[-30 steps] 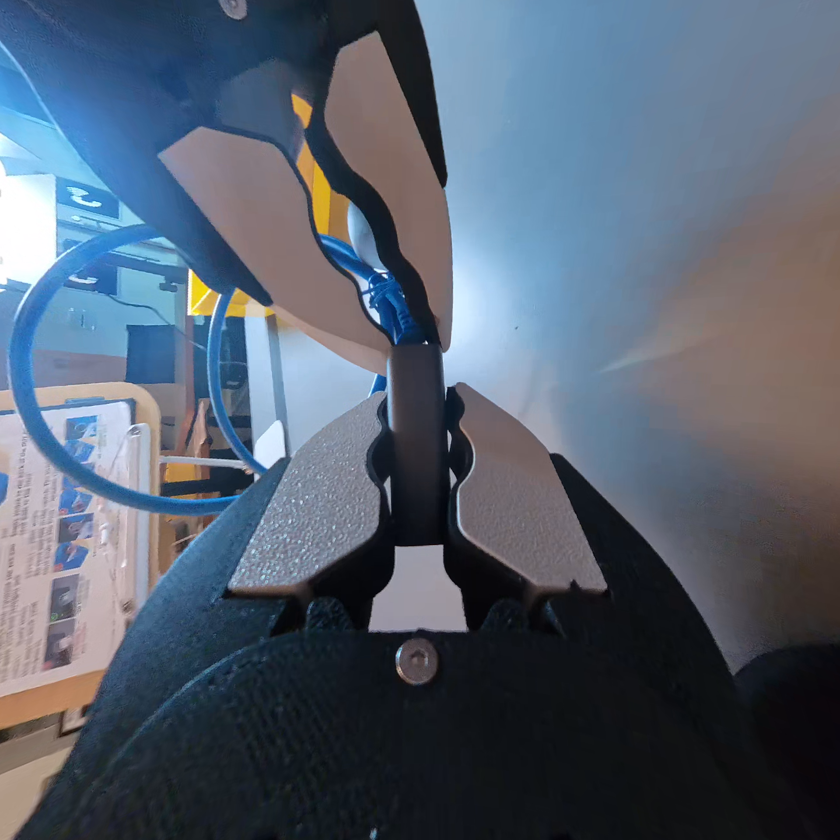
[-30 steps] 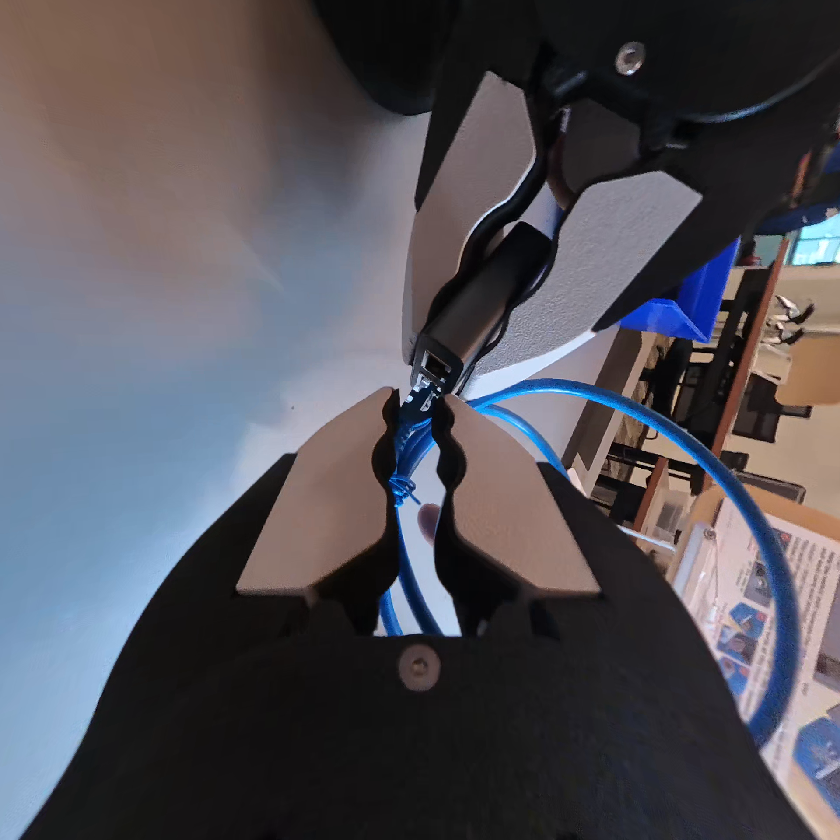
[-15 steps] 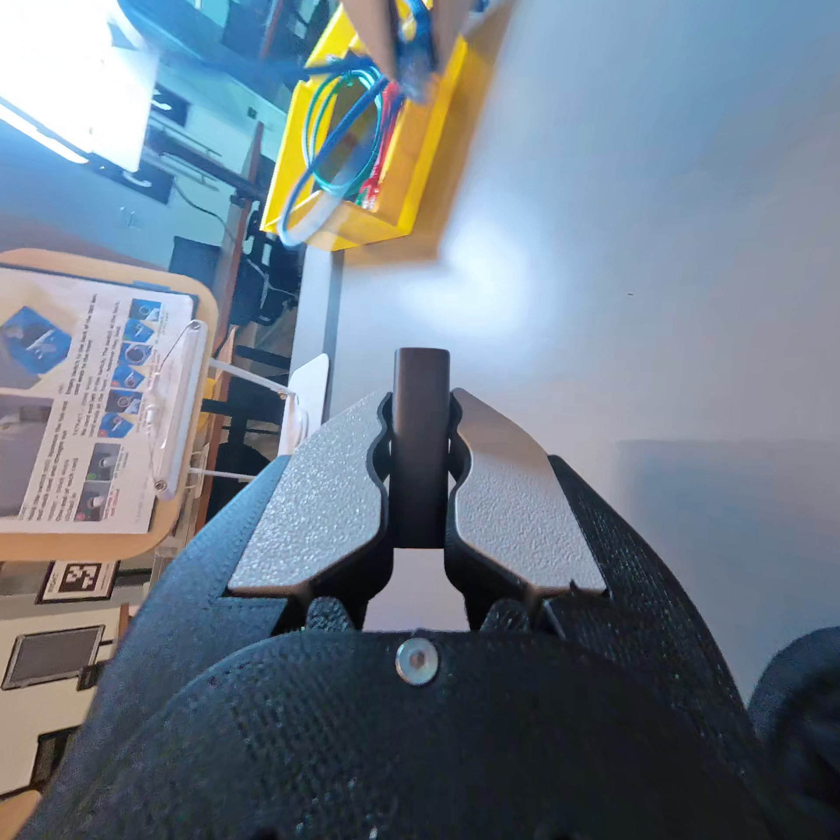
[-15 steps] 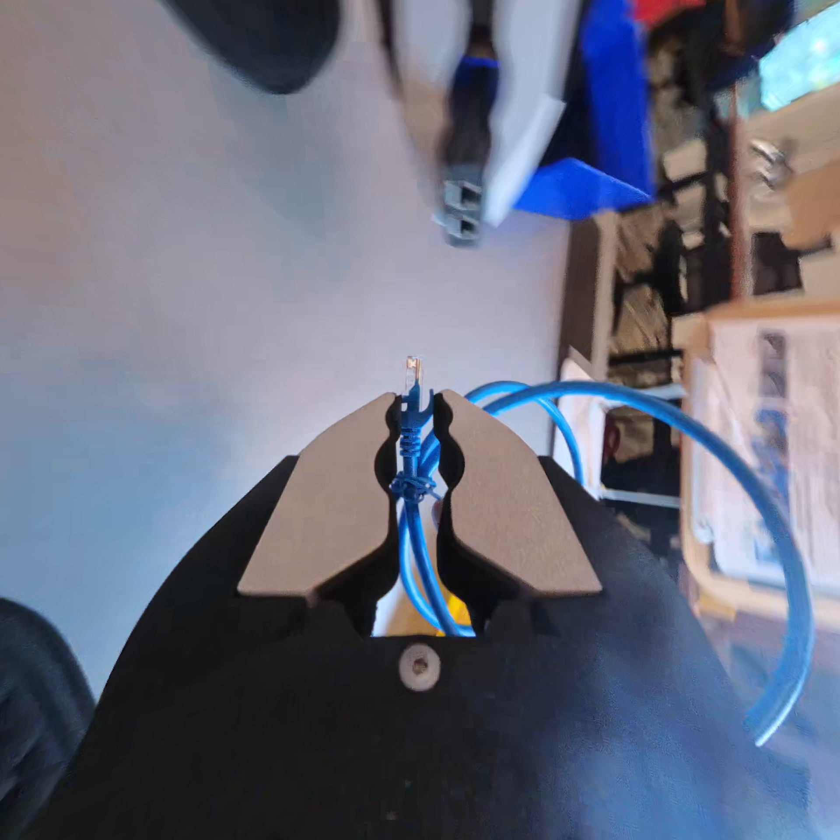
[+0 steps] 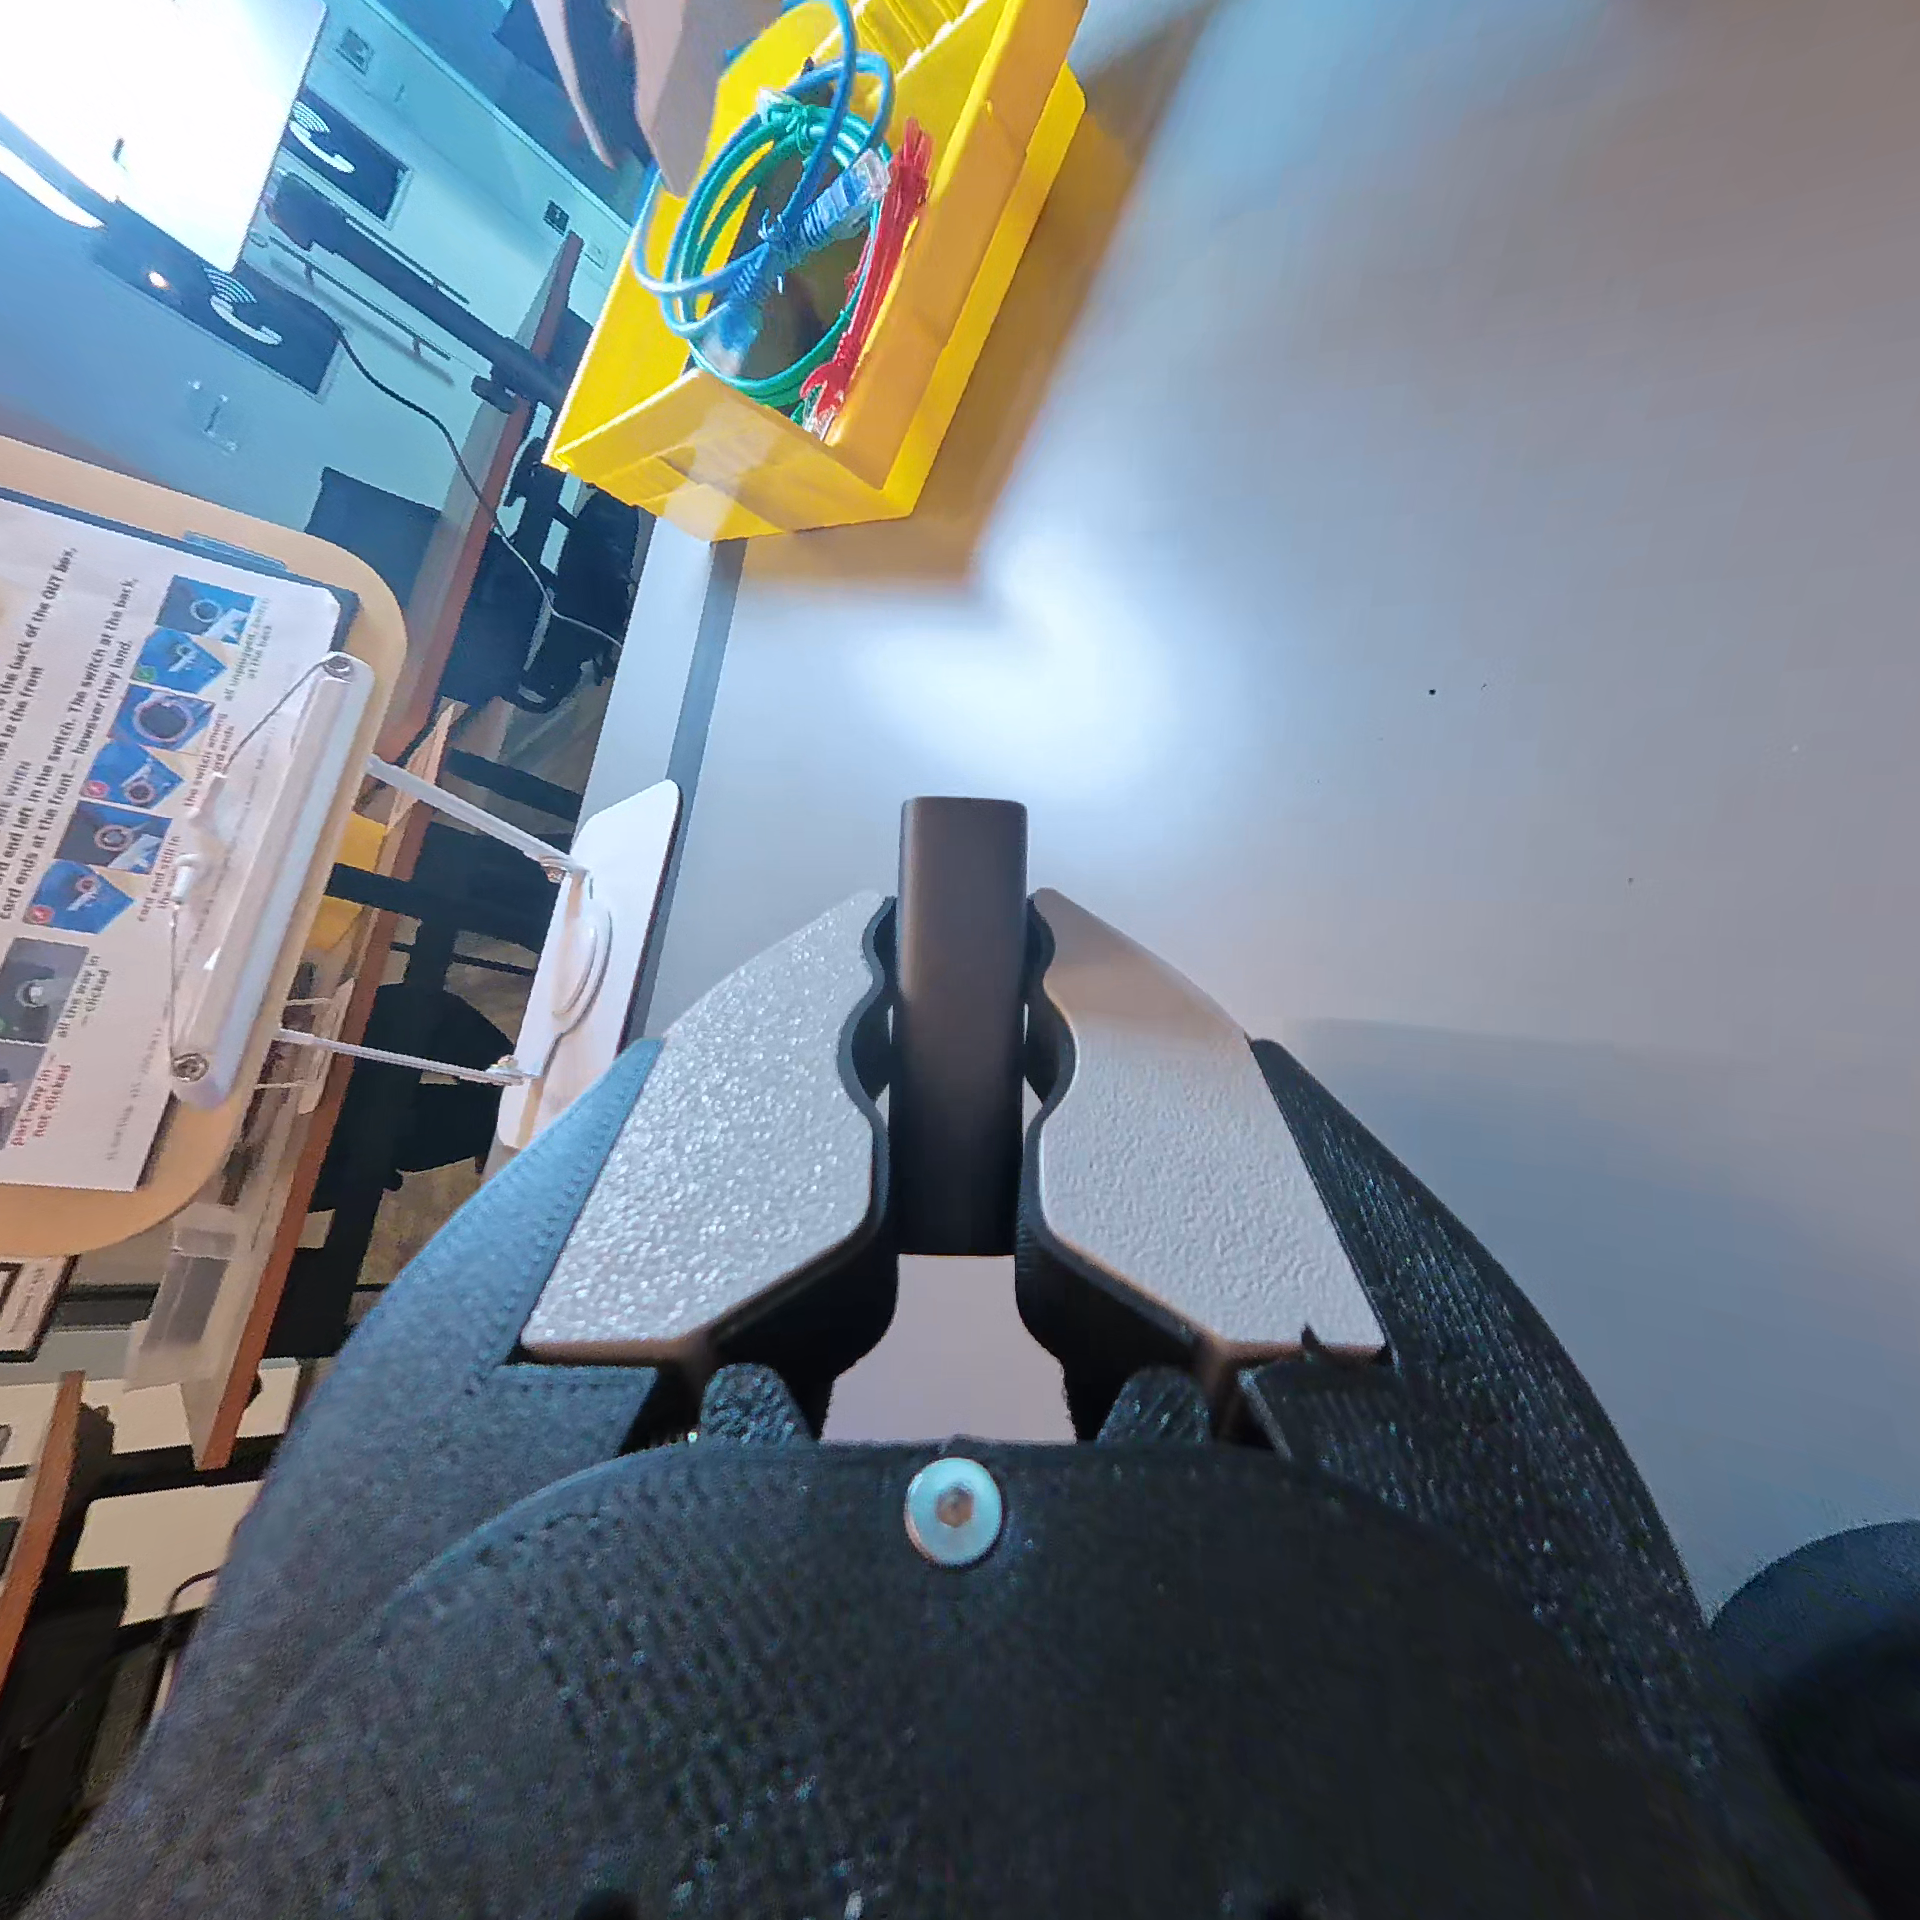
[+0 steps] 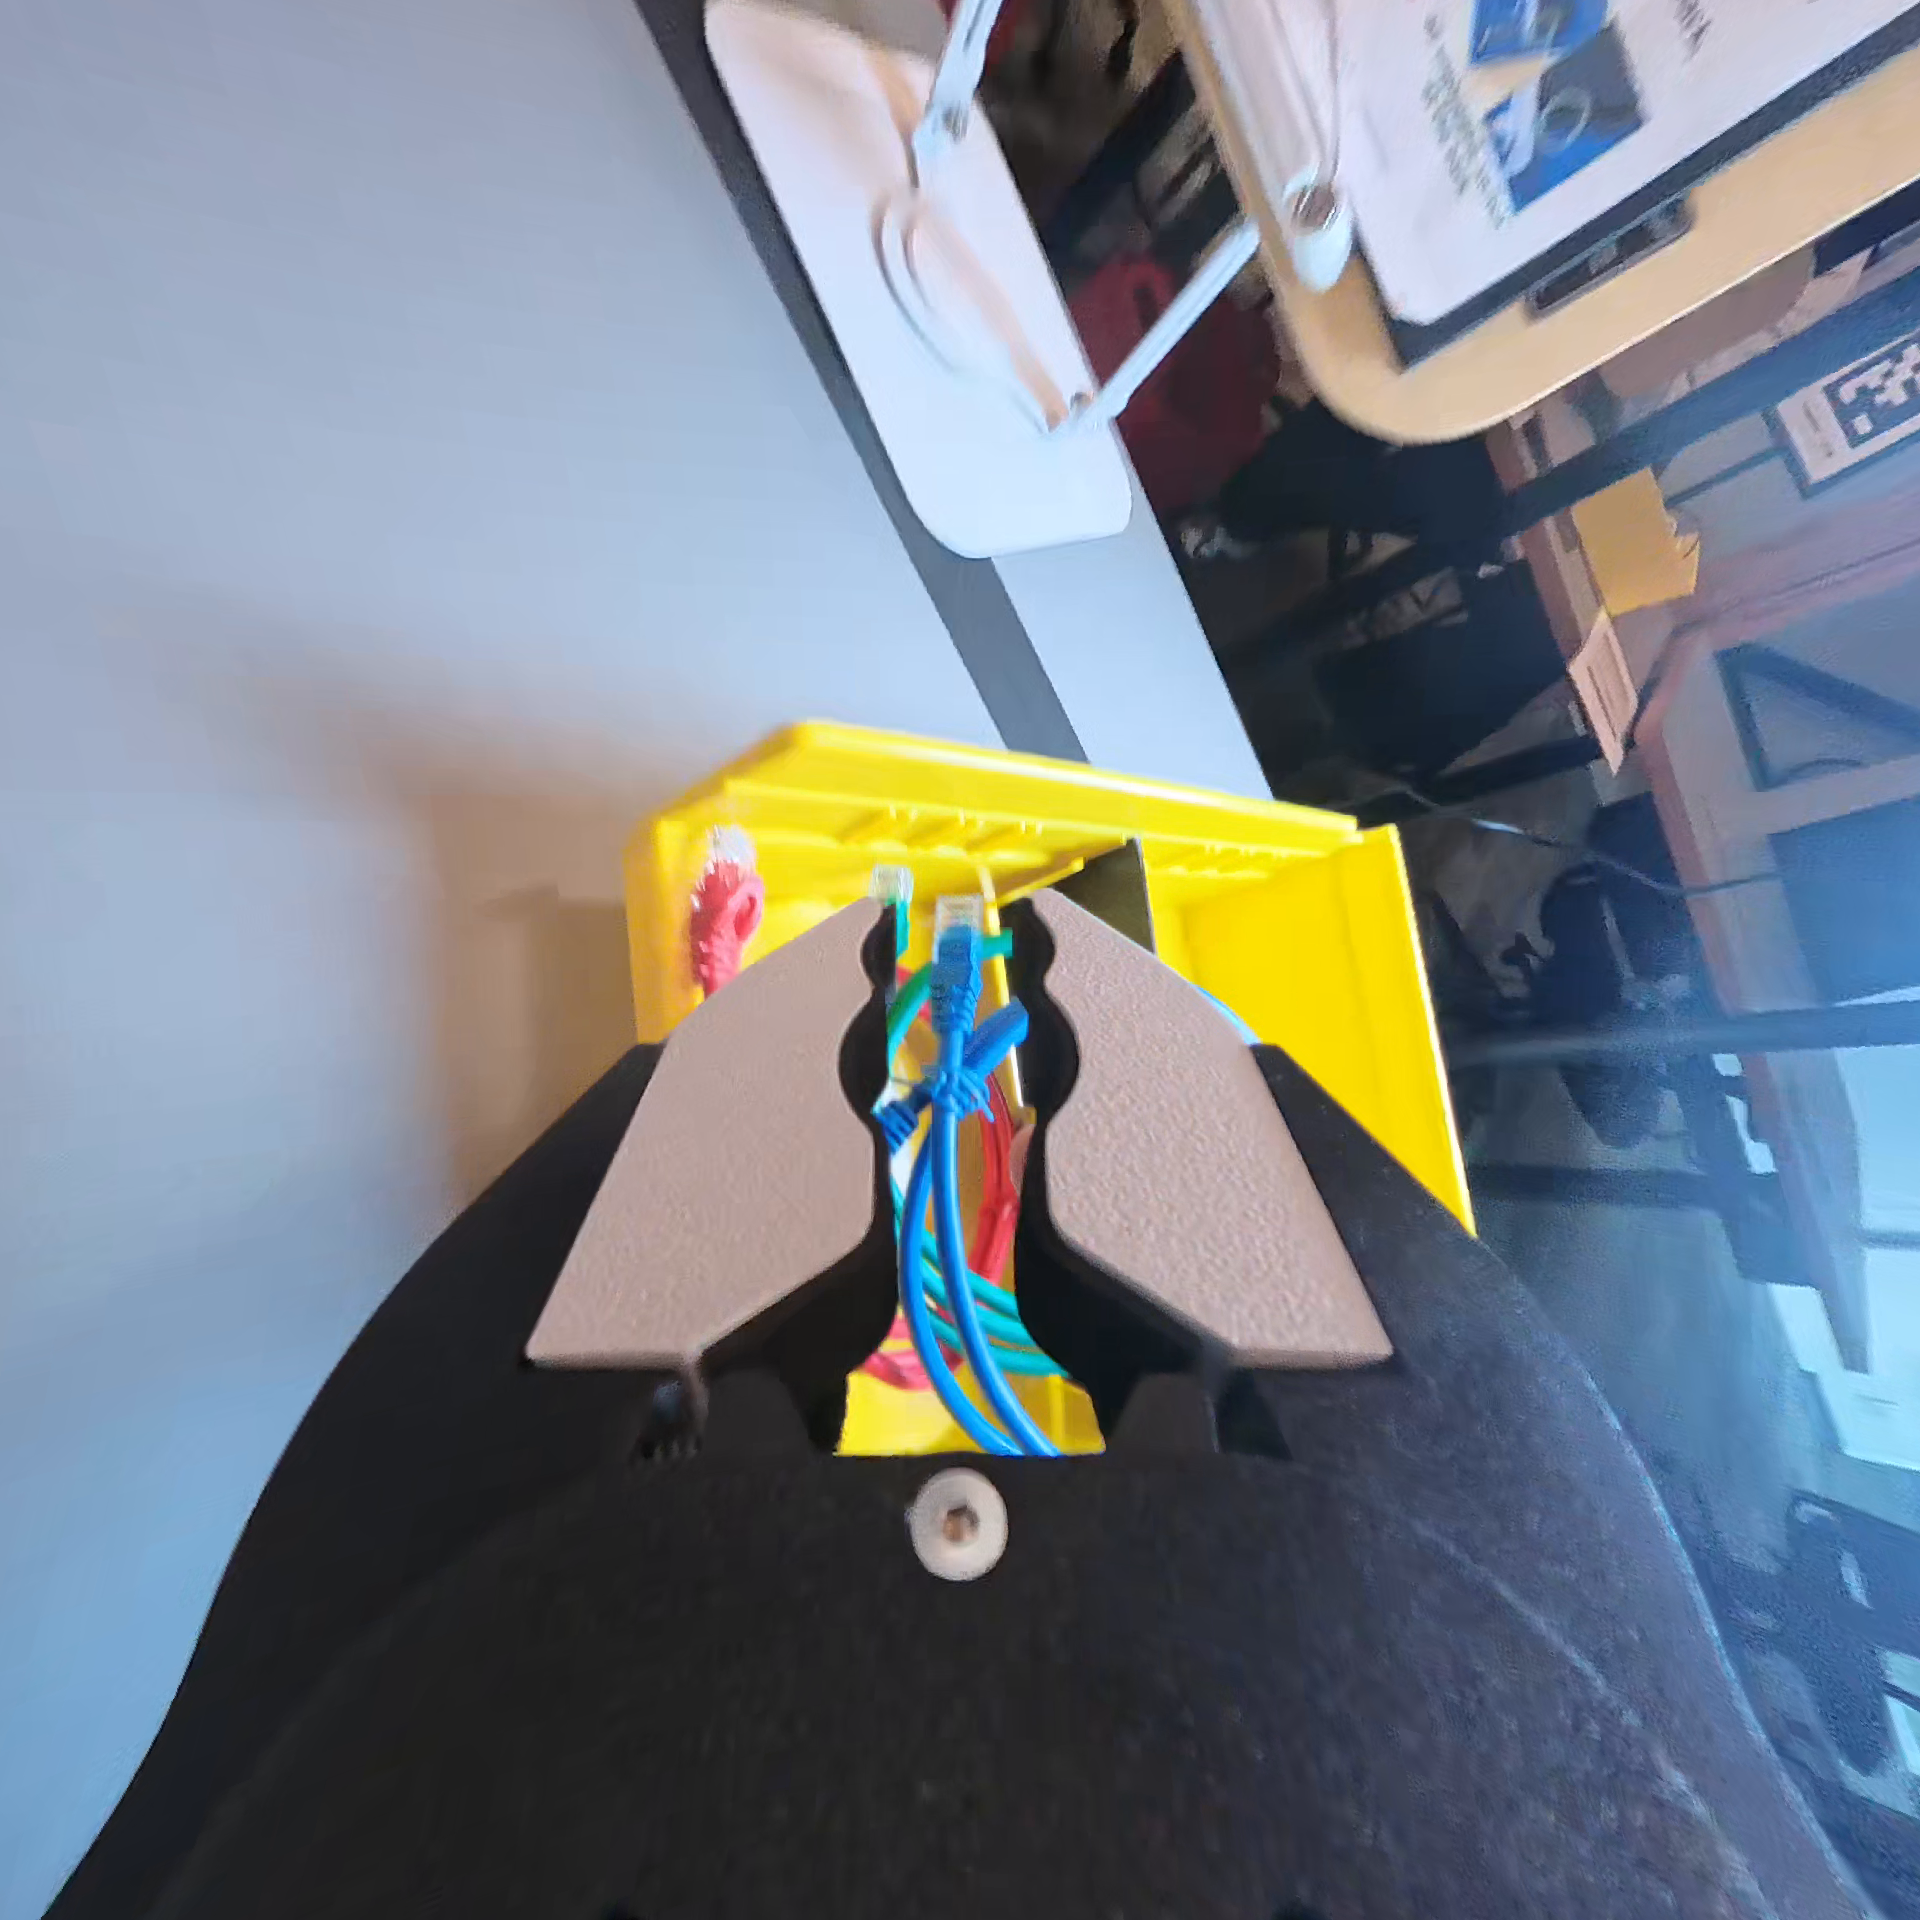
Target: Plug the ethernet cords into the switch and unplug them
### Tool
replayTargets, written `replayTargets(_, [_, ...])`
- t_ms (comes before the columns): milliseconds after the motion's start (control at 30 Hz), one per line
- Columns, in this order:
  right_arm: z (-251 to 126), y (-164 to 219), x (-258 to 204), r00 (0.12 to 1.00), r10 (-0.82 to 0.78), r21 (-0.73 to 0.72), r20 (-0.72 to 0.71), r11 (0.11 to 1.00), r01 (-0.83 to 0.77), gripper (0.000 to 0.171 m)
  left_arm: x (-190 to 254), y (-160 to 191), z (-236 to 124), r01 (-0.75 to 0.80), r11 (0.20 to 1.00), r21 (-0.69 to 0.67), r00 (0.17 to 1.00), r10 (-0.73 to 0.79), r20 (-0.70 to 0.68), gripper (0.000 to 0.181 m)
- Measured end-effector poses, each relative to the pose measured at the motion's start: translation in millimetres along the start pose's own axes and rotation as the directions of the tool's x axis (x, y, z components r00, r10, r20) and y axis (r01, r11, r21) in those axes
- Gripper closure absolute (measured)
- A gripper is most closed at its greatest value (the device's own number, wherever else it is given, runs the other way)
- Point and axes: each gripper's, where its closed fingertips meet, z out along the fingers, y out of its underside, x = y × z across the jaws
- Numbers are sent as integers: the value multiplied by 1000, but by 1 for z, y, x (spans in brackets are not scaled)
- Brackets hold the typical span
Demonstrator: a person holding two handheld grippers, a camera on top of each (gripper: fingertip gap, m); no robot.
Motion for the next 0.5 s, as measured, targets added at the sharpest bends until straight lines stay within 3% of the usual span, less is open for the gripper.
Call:
replayTargets(33, [-3,-9,0,1000,22,36,-7,999,-21,148,1,0,1,13,1000,7,1000,-13,-7,160])
replayTargets(300, [-44,-79,-23,987,158,373,6,916,-148,147,5,-16,1,123,985,118,992,-118,-44,160])
replayTargets(500, [-51,-130,-140,965,59,536,257,822,-193,143,8,-40,-5,267,930,254,962,-239,-134,160])
